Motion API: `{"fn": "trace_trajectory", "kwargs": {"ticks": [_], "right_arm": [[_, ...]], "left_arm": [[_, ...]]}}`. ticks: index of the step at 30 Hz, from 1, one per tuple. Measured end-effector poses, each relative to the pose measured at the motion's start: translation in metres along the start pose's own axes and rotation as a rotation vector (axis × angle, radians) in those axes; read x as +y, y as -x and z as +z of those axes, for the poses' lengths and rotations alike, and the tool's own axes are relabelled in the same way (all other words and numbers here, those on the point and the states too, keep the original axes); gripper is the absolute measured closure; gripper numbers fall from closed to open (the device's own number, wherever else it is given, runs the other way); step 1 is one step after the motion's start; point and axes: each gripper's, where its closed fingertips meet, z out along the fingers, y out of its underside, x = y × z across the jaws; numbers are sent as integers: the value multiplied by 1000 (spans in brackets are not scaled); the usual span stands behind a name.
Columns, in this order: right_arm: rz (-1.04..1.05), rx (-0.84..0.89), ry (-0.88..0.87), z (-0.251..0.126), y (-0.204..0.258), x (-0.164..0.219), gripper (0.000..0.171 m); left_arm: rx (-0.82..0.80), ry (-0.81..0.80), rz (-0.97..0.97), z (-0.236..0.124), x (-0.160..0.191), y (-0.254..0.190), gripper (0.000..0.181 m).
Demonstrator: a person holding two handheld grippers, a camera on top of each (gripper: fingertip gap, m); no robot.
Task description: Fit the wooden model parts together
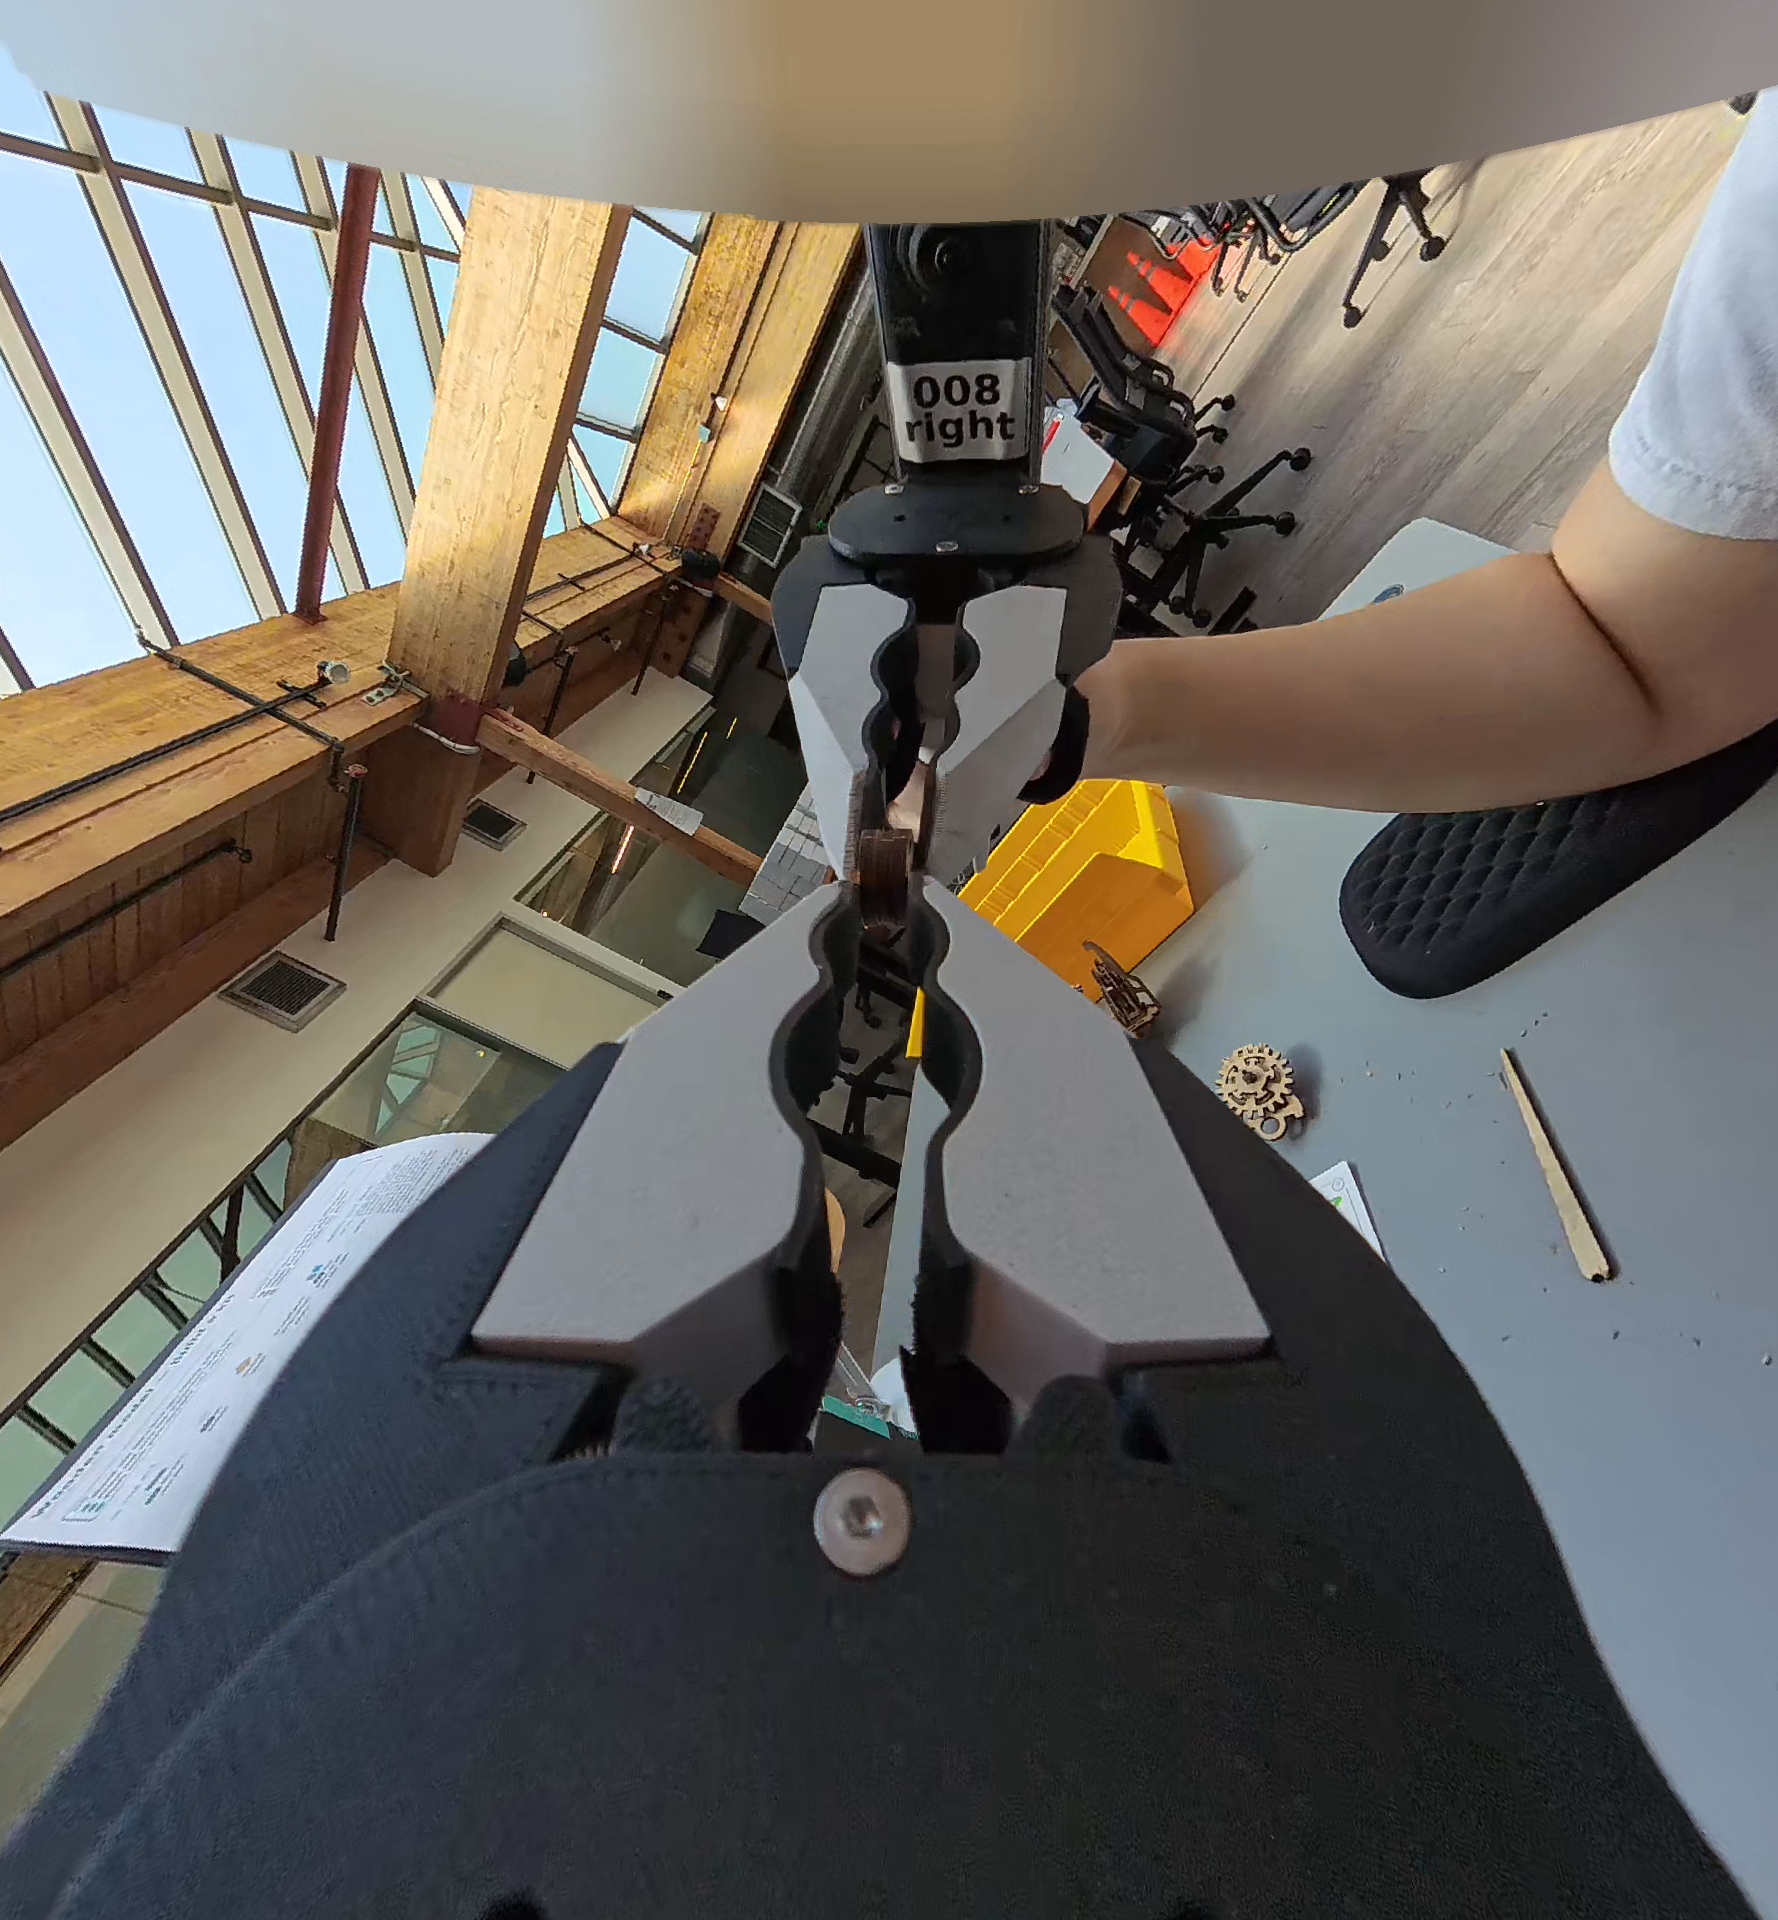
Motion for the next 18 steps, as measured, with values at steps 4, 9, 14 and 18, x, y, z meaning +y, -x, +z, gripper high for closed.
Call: {"fn": "trace_trajectory", "kwargs": {"ticks": [4, 9, 14, 18], "right_arm": [[-3, 5, 33, 1, -1, 3, 163], [-25, 0, 58, 2, 1, 8, 163], [-32, -14, 68, 2, 3, 9, 163], [-35, -26, 73, 3, 5, 10, 163]], "left_arm": [[9, 14, -34, 0, 4, 1, 174], [22, 53, -41, -1, 8, -2, 173], [25, 65, -16, 0, 6, -4, 174], [39, 84, -7, -1, 7, -5, 174]]}}
